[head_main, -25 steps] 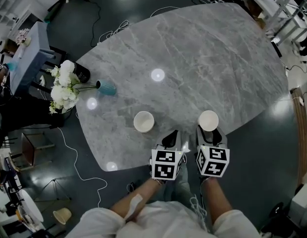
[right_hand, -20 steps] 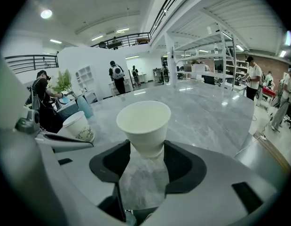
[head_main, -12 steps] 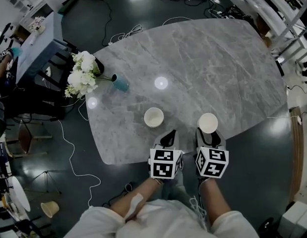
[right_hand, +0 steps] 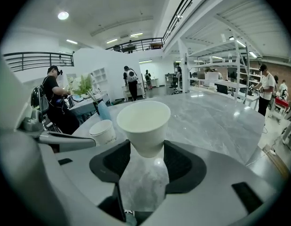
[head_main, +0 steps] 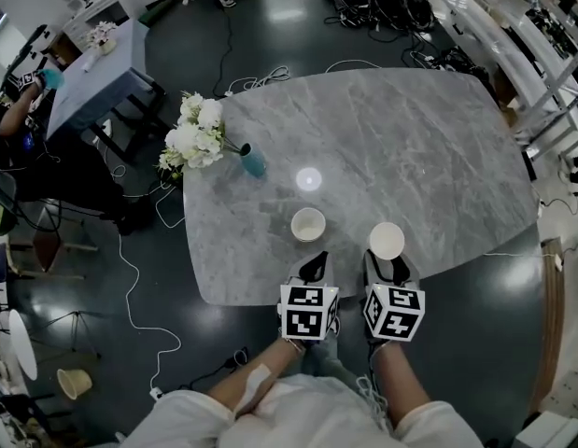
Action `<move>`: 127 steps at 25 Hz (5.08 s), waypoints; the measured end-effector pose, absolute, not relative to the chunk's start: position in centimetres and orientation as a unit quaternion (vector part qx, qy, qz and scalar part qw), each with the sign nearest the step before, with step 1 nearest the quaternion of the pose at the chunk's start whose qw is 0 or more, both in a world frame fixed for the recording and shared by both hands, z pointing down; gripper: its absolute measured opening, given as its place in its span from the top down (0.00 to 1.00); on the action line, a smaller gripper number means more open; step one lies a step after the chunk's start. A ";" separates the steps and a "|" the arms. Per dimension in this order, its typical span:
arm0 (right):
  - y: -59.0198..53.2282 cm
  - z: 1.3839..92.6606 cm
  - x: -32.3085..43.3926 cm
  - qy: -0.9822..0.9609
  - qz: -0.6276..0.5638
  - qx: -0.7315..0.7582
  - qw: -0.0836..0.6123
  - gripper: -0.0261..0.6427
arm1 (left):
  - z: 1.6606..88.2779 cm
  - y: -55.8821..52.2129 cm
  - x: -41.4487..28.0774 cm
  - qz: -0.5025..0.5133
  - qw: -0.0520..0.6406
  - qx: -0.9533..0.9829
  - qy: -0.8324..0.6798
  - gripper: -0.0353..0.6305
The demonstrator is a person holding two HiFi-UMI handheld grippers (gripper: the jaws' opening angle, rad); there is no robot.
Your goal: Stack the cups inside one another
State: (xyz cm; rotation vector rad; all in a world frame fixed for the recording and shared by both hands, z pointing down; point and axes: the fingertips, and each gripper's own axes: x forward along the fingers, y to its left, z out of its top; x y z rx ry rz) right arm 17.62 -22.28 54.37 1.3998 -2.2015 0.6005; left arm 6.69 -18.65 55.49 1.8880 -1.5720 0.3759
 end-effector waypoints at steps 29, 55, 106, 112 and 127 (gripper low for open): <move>-21.9 49.7 6.8 -0.865 0.157 0.416 0.233 0.65 | 50.3 -17.0 -3.1 0.076 0.291 0.663 -0.685 0.96; -22.0 53.5 1.6 -0.864 0.181 0.389 0.263 0.65 | 55.4 -16.4 -7.1 0.101 0.342 0.640 -0.681 0.95; -15.2 50.0 9.8 -0.890 0.154 0.377 0.207 0.91 | 49.8 -7.7 -3.1 0.080 0.268 0.602 -0.748 0.95; -14.2 49.0 9.7 -0.888 0.151 0.384 0.204 0.91 | 49.1 -6.3 -3.7 0.081 0.263 0.607 -0.746 0.95; -8.7 46.6 8.0 -0.866 0.146 0.445 0.174 0.92 | 47.6 -2.4 -4.5 0.077 0.240 0.671 -0.697 0.95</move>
